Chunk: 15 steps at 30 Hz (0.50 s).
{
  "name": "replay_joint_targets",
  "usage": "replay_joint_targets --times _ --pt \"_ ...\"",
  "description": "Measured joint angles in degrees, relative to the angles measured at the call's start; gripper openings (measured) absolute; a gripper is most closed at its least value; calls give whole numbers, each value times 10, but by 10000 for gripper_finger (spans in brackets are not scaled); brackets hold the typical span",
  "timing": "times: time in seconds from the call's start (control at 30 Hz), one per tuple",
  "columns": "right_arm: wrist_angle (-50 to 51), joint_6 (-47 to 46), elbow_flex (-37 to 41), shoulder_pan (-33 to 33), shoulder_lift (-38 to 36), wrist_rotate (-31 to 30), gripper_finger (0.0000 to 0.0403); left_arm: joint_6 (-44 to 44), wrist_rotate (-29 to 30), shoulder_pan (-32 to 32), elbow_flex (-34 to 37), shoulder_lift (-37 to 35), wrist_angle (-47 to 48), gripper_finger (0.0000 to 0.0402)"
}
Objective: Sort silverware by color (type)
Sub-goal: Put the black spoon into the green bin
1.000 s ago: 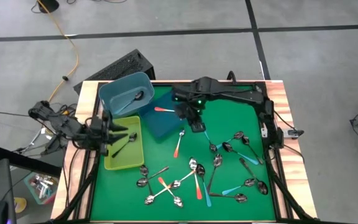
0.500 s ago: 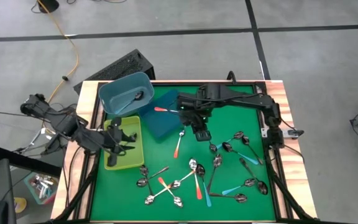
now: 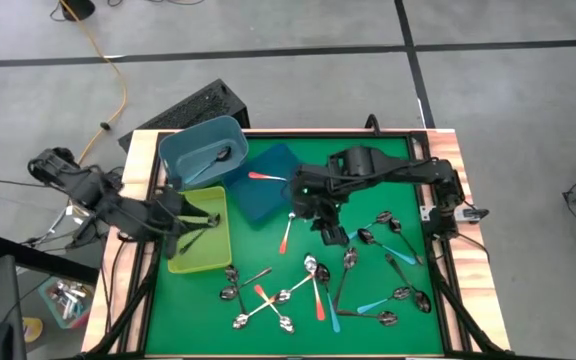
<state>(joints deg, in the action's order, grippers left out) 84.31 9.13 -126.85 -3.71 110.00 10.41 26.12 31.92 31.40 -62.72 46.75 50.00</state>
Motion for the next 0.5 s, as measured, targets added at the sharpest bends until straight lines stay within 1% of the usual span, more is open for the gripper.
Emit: replay_joint_targets --times 0.1,0.2,0.5 --pt "-7 -4 0 -14 -1 0 163 26 43 18 25 -43 -5 101" --pt "-27 9 0 -20 -2 -1 163 35 78 26 45 -67 -8 101" --pt "-80 23 0 -3 -1 -1 163 26 80 27 83 -69 -10 101"
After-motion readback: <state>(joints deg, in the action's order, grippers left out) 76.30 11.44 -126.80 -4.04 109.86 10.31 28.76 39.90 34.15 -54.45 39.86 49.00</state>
